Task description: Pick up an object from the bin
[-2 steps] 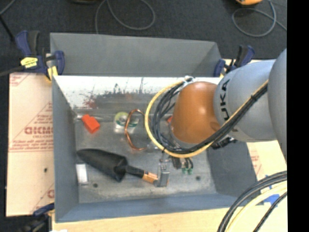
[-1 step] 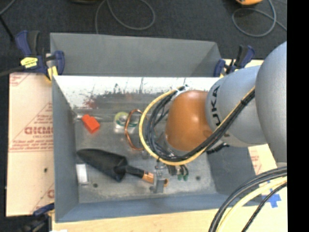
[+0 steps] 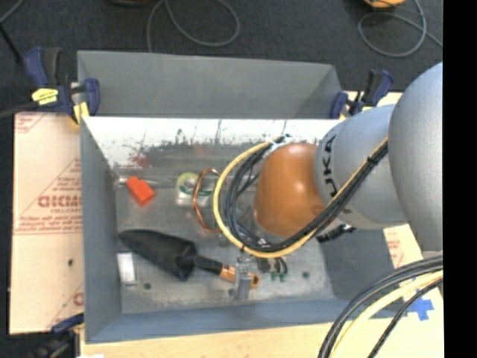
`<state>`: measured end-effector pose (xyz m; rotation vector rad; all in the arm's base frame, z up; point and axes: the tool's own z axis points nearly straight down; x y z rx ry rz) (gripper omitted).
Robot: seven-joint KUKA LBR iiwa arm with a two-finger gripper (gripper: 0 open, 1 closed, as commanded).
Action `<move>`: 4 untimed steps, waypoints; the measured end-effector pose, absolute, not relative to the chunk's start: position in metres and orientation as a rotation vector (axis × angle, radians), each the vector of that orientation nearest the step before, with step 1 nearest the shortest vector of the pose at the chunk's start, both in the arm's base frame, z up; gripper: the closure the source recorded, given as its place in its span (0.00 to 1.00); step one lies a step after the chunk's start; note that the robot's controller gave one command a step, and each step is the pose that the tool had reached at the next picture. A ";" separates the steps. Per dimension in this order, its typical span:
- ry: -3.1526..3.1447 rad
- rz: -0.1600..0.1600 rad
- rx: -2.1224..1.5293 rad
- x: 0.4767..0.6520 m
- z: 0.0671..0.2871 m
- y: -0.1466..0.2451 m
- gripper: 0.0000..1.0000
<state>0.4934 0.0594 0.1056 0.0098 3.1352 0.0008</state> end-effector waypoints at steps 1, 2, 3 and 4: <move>3.122 -0.002 0.348 0.495 0.070 0.080 1.00; 3.122 -0.002 0.347 0.495 0.070 0.080 1.00; 3.126 -0.002 0.302 0.505 0.172 0.086 1.00; 3.126 -0.003 0.301 0.506 0.172 0.086 1.00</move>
Offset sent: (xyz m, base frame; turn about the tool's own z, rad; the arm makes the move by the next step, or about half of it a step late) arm 0.0000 0.0000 0.0000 0.0000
